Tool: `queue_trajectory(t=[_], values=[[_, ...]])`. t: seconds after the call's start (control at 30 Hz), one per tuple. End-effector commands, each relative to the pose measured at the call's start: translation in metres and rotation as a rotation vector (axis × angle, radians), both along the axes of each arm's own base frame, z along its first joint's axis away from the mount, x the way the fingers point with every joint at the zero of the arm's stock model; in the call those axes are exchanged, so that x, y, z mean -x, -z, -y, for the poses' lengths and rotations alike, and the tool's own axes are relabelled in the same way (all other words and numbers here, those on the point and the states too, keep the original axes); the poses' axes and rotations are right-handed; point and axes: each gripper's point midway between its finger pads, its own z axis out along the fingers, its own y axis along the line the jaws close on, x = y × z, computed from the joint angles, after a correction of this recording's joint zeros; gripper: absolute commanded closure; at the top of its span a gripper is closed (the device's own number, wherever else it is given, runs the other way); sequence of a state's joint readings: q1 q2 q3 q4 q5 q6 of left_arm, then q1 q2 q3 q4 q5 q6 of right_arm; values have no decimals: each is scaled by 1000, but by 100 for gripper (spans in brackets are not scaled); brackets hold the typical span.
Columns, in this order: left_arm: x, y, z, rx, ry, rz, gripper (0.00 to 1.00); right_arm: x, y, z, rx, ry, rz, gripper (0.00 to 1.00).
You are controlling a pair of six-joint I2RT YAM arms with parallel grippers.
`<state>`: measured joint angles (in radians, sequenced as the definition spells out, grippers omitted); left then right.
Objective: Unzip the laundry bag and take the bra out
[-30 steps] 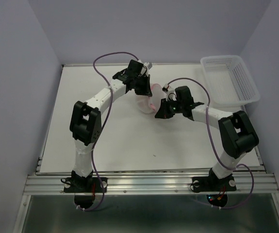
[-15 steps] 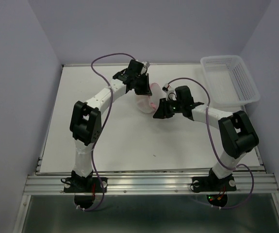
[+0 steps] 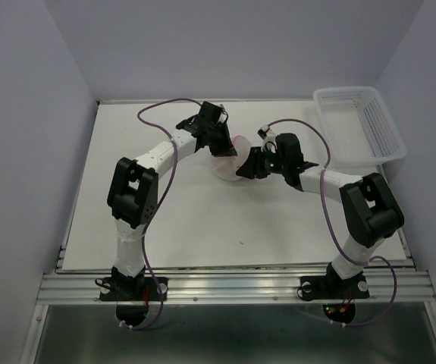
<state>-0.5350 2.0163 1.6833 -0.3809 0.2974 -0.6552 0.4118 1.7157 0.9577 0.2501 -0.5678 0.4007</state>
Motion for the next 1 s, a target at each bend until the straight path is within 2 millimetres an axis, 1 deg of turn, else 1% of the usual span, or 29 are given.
queue_trajectory(t=[0.0, 0.17, 0.3, 0.33, 0.37, 0.43, 0.47, 0.57, 0.63, 0.87, 0.97], values=[[7, -39, 3, 73, -21, 35, 100, -20, -15, -7, -54, 40, 63, 57], [9, -30, 3, 87, -59, -15, 100, -14, -11, -4, -56, 49, 49, 55], [10, -26, 5, 109, -95, -48, 100, -2, -9, 0, -62, 54, 30, 55], [10, -25, 5, 111, -101, -51, 100, -3, -9, 1, -61, 60, 30, 55], [10, -25, 5, 114, -110, -58, 100, 0, -9, 4, -59, 69, 29, 55], [9, -24, 4, 121, -120, -64, 100, 3, -11, 7, -57, 80, 33, 52], [10, -24, 4, 126, -128, -70, 100, 7, -6, 9, -49, 85, 22, 52], [12, -23, 3, 144, -141, -85, 100, 11, 0, 13, -40, 97, 9, 52], [12, -25, 4, 157, -141, -86, 100, 10, 2, 14, -36, 111, 11, 50], [19, -20, 7, 196, -152, -133, 100, -1, -8, 6, -82, 109, 34, 50], [20, -17, 5, 206, -171, -150, 100, -1, -8, 5, -90, 104, 31, 50]])
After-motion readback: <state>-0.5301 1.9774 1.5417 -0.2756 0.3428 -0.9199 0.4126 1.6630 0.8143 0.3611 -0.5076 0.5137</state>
